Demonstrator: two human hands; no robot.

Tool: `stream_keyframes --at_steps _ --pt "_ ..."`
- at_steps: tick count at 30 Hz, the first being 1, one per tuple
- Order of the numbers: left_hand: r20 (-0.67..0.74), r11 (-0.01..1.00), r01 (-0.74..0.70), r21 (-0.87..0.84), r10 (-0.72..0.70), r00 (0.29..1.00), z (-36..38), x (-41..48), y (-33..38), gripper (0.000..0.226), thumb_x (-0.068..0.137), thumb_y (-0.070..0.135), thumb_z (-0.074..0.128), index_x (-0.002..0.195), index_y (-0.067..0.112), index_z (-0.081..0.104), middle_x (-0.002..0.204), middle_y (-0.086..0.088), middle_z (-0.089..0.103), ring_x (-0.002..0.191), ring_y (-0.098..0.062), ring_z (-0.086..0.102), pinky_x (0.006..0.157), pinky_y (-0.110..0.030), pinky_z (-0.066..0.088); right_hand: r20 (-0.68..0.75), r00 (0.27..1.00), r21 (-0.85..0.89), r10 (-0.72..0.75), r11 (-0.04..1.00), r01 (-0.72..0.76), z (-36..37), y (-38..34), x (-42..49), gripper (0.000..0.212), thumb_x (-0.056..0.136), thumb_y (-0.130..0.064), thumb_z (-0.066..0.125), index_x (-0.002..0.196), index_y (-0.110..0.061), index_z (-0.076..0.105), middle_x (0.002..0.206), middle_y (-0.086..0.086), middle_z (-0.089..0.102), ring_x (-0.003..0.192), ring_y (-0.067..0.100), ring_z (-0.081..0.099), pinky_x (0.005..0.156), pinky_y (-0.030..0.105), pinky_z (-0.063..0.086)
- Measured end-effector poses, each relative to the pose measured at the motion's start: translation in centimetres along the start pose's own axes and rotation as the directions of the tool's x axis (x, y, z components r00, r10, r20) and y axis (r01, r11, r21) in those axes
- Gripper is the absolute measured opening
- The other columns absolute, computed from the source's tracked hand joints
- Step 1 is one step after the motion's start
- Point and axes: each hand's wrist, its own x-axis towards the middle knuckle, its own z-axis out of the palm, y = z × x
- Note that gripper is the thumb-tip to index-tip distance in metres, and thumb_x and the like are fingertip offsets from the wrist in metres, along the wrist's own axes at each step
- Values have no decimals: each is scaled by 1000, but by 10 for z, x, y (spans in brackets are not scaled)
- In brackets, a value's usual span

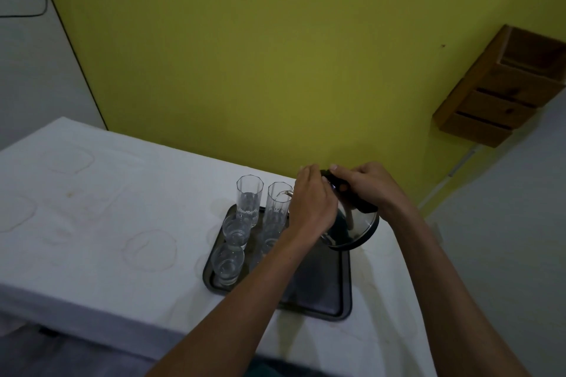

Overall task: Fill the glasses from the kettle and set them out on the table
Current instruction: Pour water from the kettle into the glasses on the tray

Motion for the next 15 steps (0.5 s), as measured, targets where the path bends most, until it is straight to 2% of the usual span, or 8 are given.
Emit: stream_keyframes --at_steps 2,6,12,15 --pt "2 1000 6 2 -6 1000 0 1 -1 44 105 23 27 145 4 30 155 -10 30 149 -25 17 118 -38 21 2 1000 4 0 1000 0 0 0 0 49 83 -53 75 63 -9 64 48 1 58 54 23 55 58 35 44" --pt "-14 1000 14 -2 -14 1000 2 3 -4 41 104 23 29 139 4 36 145 -11 39 140 -29 31 112 -46 33 2 1000 5 4 1000 -4 0 0 0 49 84 -52 75 61 -11 62 44 -3 55 53 22 53 56 34 43" --pt "-19 1000 -7 0 7 1000 -1 -1 -1 40 104 21 29 139 3 37 148 -10 37 142 -26 28 114 -39 29 -1 1000 11 14 1000 -14 1 -2 -3 51 85 -50 75 54 -13 57 40 -5 51 50 22 48 55 32 39" --pt "-18 1000 2 -2 -2 1000 1 1 -3 39 104 22 29 137 4 38 145 -10 39 140 -27 32 112 -43 33 -4 1000 21 18 1000 -18 1 -2 -4 50 85 -50 75 54 -13 60 42 -3 53 53 22 51 57 34 41"
